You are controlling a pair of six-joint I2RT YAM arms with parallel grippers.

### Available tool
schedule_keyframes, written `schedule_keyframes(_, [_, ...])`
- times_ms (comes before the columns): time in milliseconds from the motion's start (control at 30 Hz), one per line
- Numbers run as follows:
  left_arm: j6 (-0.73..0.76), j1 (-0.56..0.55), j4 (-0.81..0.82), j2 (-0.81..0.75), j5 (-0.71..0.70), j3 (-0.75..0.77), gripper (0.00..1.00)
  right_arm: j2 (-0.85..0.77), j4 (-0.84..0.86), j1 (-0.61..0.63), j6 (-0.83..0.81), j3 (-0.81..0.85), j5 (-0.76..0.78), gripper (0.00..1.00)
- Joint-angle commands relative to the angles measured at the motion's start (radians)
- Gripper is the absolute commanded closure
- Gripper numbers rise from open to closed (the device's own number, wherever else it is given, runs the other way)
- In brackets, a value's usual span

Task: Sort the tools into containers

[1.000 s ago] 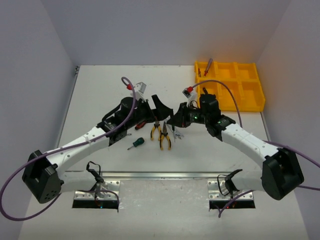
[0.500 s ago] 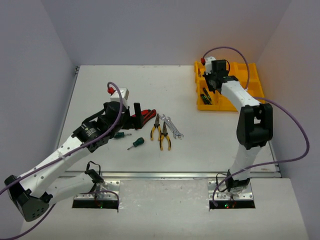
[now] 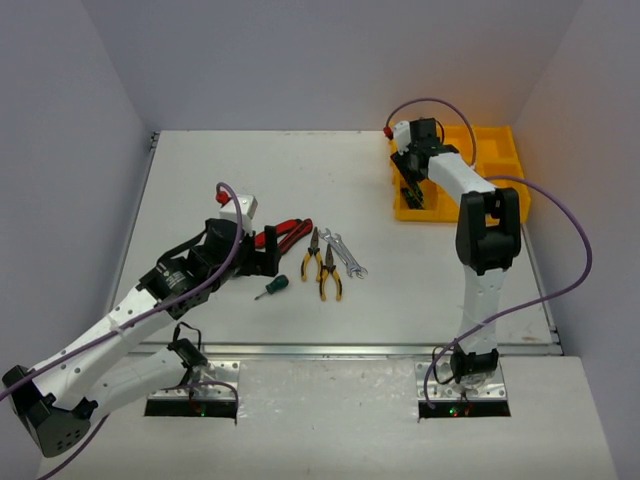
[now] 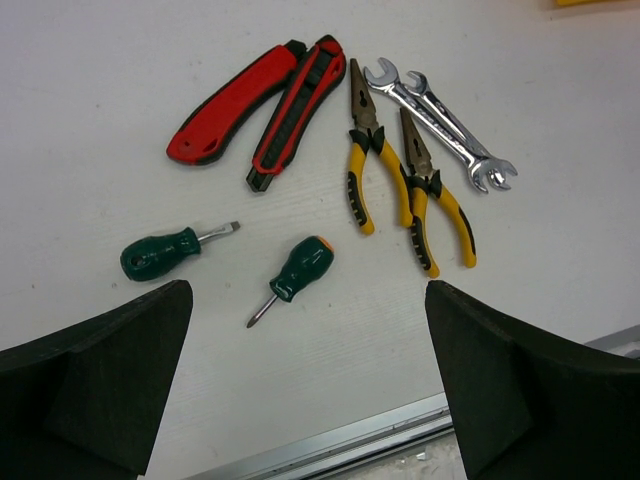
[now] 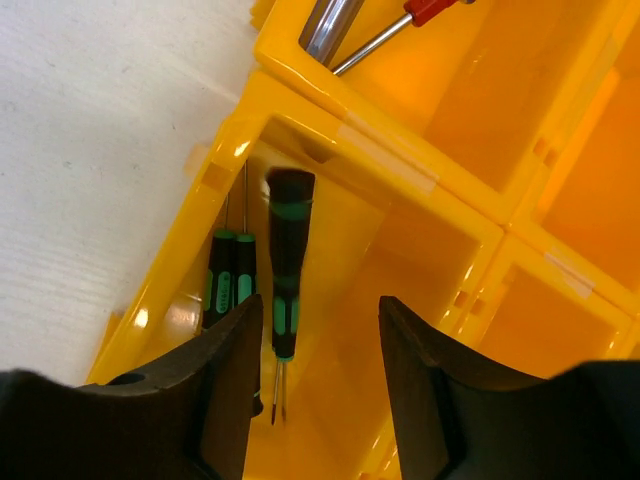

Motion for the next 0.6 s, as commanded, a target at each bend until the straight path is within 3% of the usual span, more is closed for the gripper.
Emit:
schedule_keyframes(0, [0.016, -0.001, 0.049, -0.022, 0.002, 0.004, 0.0, -0.112, 0.033, -0.002, 0.026, 0.001, -0.024, 0.45])
schedule_keyframes(133, [0.014, -0.001, 0.047, -0.011, -0.002, 0.003, 0.0, -0.207, 0.001, -0.002, 0.107, 0.012, -0.017, 0.3])
schedule_keyframes(267, [-0.009, -0.001, 0.034, -0.002, -0.072, 0.006, 0.0, -0.351, -0.104, 0.007, 0.34, 0.015, -0.087, 0.27])
schedule_keyframes(367, [-0.043, 0.001, 0.005, 0.005, -0.152, 0.018, 0.0, -0.524, -0.15, 0.047, 0.522, -0.123, -0.219, 0.27])
schedule_keyframes(400, [-0.051, 0.002, -0.002, 0.002, -0.175, 0.019, 0.0, -0.583, -0.135, 0.064, 0.568, -0.181, -0.251, 0.22])
schedule_keyframes(467, [-0.073, 0.005, -0.016, -0.005, -0.227, 0.023, 0.0, -0.728, -0.092, 0.115, 0.652, -0.286, -0.291, 0.04])
schedule_keyframes(567, [-0.099, 0.021, -0.032, -0.026, -0.277, 0.025, 0.0, -0.838, -0.032, 0.189, 0.7, -0.466, -0.278, 0.01])
